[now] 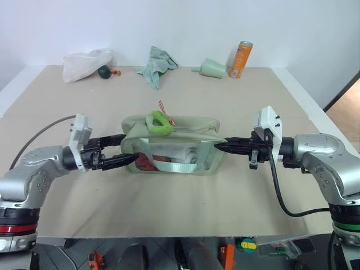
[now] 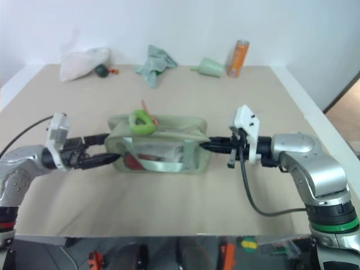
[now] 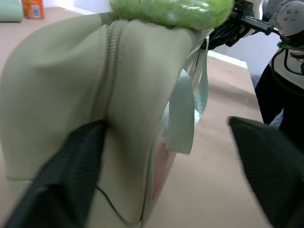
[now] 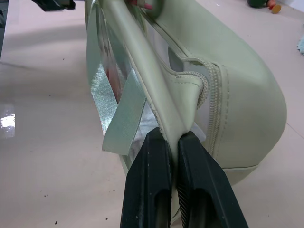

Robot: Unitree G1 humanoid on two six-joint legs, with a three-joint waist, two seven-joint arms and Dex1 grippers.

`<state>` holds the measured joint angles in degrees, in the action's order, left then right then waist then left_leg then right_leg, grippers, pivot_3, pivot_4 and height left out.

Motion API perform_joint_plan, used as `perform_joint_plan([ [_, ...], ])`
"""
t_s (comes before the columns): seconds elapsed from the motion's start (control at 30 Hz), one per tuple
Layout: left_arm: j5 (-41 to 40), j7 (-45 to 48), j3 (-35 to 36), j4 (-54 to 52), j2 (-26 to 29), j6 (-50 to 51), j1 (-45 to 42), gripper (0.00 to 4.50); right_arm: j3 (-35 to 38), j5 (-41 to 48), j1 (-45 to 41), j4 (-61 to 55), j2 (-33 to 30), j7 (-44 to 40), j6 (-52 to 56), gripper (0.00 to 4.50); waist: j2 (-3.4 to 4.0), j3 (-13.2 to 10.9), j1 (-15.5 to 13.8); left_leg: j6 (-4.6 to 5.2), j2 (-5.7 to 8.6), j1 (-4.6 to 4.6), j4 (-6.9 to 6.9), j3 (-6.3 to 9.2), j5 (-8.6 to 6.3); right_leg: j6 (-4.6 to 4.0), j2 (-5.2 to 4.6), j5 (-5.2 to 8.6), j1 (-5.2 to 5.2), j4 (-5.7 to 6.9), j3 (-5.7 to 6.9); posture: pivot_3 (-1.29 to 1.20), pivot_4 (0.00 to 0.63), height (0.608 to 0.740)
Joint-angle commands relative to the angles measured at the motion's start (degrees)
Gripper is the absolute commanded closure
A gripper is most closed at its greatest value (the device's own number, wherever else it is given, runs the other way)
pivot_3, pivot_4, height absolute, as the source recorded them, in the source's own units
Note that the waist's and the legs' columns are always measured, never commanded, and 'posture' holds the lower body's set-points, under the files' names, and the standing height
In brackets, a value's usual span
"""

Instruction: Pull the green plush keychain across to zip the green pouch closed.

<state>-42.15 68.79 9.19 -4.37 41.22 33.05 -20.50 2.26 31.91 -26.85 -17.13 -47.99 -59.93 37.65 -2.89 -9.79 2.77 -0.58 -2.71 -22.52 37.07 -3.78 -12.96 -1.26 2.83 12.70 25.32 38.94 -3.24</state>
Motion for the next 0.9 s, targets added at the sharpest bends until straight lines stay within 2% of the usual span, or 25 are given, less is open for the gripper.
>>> perform_joint_plan([
  [0.03, -2.6, 2.1, 0.8, -2.4, 0.4, 1.0, -0.2, 1.82, 0.9, 0.7, 0.5, -1.5, -0.9, -0.1, 0.5, 4.50, 0.00, 0.0, 0.0, 0.00, 0.01, 0.01, -0.04, -0.01, 0.00, 0.00, 0.00, 0.00, 0.00, 0.00, -0.02, 0.00, 0.150, 0.740],
  [0.27, -1.0, 0.1, 0.3, -2.6, -0.6, 0.4, -0.2, 4.28, 1.3, 0.9, 1.0, -1.8, -1.3, 0.2, 0.7, 4.50, 0.00, 0.0, -0.1, 0.00, 0.06, 0.00, -0.06, 0.01, 0.00, 0.03, -0.06, 0.04, -0.01, -0.02, 0.00, 0.00, 0.150, 0.740],
  [0.3, -0.5, -0.4, 0.1, -2.5, -0.8, 0.1, -0.3, 4.45, 1.2, 0.9, 1.0, -1.8, -1.3, 0.2, 0.7, 4.50, 0.00, 0.0, -0.1, 0.00, 0.06, 0.00, -0.06, 0.01, 0.00, 0.03, -0.07, 0.04, -0.01, -0.02, 0.00, 0.00, 0.150, 0.740],
  [0.53, 1.1, -1.6, -0.3, -2.1, -2.0, -1.0, -1.0, 4.45, 0.9, -0.6, 0.6, -1.0, -1.4, 1.2, 0.3, 4.50, -0.01, 0.0, -0.1, 0.00, 0.11, 0.00, -0.03, 0.01, 0.00, 0.04, -0.13, 0.03, -0.04, -0.02, 0.00, 0.00, 0.150, 0.740],
  [0.63, 1.4, -2.0, -0.6, -2.2, -2.4, -1.2, -1.2, 4.50, 3.0, 1.3, -1.5, 1.0, 0.0, 3.5, 2.4, 3.44, -0.01, 0.0, -0.1, 0.00, 0.12, -0.02, 0.01, 0.01, 0.00, 0.07, -0.15, 0.02, -0.04, -0.02, 0.00, 0.00, 0.150, 0.740],
  [0.73, 1.3, -2.2, -0.7, -2.6, -2.7, -1.4, -1.1, 4.50, 4.8, 2.3, -1.3, 0.6, -1.4, 2.9, 2.6, 2.47, 0.00, 0.0, -0.2, 0.00, 0.15, -0.04, 0.04, 0.00, 0.00, 0.10, -0.16, 0.00, -0.03, -0.02, -0.03, 0.00, 0.150, 0.740],
  [0.77, 1.3, -2.3, -0.8, -2.7, -2.9, -1.4, -1.1, 4.50, 6.4, 3.0, -1.2, 0.6, -2.2, 2.7, 2.8, 2.01, 0.00, 0.0, -0.2, 0.00, 0.15, -0.05, 0.03, 0.01, 0.00, 0.10, -0.17, 0.00, -0.03, -0.02, -0.02, 0.00, 0.150, 0.740],
  [0.9, 1.4, -2.4, -0.9, -2.9, -3.3, -1.4, -1.1, 4.50, 12.4, 7.8, -3.0, 0.2, -3.9, 2.7, 5.2, 0.72, 0.02, 0.0, -0.3, 0.00, 0.23, -0.14, 0.03, 0.02, 0.00, 0.13, -0.26, 0.03, -0.01, -0.07, -0.01, 0.00, 0.150, 0.740],
])
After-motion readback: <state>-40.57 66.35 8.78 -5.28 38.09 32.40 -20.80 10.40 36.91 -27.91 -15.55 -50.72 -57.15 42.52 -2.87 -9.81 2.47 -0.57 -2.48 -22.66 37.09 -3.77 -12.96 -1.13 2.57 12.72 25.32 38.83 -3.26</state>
